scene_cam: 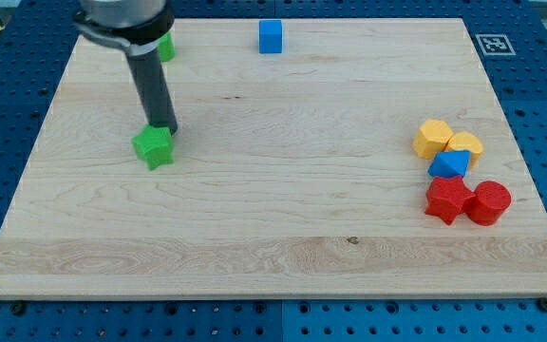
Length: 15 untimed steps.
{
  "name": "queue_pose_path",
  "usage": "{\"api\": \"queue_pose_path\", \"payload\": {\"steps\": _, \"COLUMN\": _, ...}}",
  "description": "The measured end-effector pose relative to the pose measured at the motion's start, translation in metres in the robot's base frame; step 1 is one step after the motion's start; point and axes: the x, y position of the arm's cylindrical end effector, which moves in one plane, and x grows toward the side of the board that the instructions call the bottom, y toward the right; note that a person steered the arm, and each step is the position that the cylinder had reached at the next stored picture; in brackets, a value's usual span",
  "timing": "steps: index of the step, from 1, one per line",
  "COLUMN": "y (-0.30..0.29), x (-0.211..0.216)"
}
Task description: Push green star to yellow hexagon
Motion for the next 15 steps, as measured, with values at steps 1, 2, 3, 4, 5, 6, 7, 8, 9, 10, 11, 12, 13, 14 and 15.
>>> {"api": "queue_pose_path", "payload": {"steps": 1, "y": -0.042, "x": 0.004}}
{"api": "queue_pose_path", "payload": {"steps": 2, "y": -0.060, "x": 0.008}}
{"api": "queue_pose_path", "payload": {"steps": 3, "y": -0.064, "x": 0.019}}
{"api": "queue_pose_path", "payload": {"steps": 4, "y": -0.062, "x": 0.030}}
{"api": "queue_pose_path", "payload": {"steps": 5, "y": -0.046, "x": 0.034}}
{"api": "queue_pose_path", "payload": {"steps": 6, "y": -0.006, "x": 0.029}}
{"api": "queue_pose_path", "payload": {"steps": 7, "y": 0.011, "x": 0.033}}
{"api": "queue_pose_path", "payload": {"steps": 8, "y": 0.008, "x": 0.047}}
{"api": "queue_pose_path", "payload": {"steps": 9, "y": 0.019, "x": 0.048}}
{"api": "queue_pose_path", "payload": {"steps": 10, "y": 0.047, "x": 0.031}}
{"api": "queue_pose_path", "payload": {"steps": 11, "y": 0.075, "x": 0.033}}
{"api": "queue_pose_path", "payload": {"steps": 12, "y": 0.075, "x": 0.059}}
{"api": "queue_pose_path", "payload": {"steps": 13, "y": 0.097, "x": 0.069}}
{"api": "queue_pose_path", "payload": {"steps": 14, "y": 0.145, "x": 0.065}}
{"api": "queue_pose_path", "payload": {"steps": 15, "y": 0.187, "x": 0.045}}
